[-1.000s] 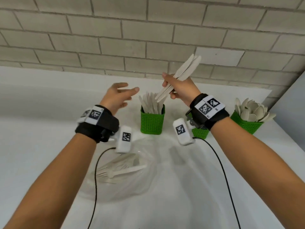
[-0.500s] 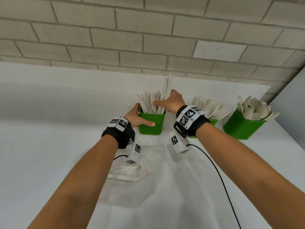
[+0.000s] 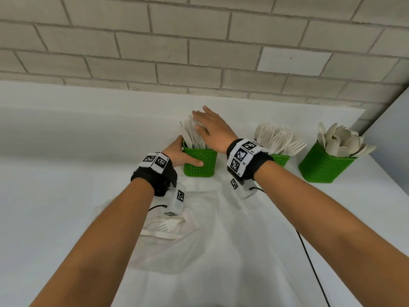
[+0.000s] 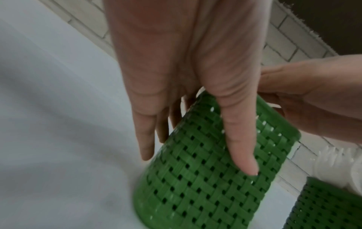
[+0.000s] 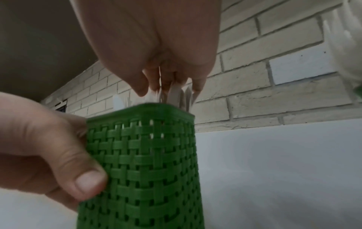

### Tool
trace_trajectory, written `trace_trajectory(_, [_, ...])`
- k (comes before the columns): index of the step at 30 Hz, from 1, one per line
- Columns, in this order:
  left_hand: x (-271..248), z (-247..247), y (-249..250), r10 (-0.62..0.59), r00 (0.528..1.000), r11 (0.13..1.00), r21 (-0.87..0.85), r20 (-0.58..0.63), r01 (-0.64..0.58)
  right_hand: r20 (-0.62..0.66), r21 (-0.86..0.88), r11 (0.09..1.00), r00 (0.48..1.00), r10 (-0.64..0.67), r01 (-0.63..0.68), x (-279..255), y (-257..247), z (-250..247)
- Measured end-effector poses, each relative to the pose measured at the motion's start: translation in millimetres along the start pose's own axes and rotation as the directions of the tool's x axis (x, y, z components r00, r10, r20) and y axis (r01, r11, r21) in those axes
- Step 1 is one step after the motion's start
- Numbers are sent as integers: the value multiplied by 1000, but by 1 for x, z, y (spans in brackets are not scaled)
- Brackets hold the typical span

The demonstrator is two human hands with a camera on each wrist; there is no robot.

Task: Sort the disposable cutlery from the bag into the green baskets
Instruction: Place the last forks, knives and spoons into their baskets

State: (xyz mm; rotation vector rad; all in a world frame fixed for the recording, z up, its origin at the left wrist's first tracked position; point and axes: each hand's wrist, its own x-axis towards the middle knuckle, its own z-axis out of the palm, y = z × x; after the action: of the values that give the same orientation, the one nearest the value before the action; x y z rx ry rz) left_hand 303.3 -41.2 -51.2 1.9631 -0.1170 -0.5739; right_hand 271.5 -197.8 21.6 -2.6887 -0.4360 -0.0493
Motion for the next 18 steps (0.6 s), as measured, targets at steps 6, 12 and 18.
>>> trace_trajectory(6, [-63, -14, 48, -36, 989, 928, -373, -143, -20, -127, 172, 985, 991, 47, -24, -19, -5, -22])
trace_trajectory(12, [-148, -40, 61, 129, 915, 859, -417, -382, -295, 3, 186, 978, 996, 93, -92, -84, -44, -34])
trace_trajectory(18, [-219, -55, 53, 443, 809, 895, 141, -385, -423, 555, -229, 974, 822, 128, 3, -123, -87, 30])
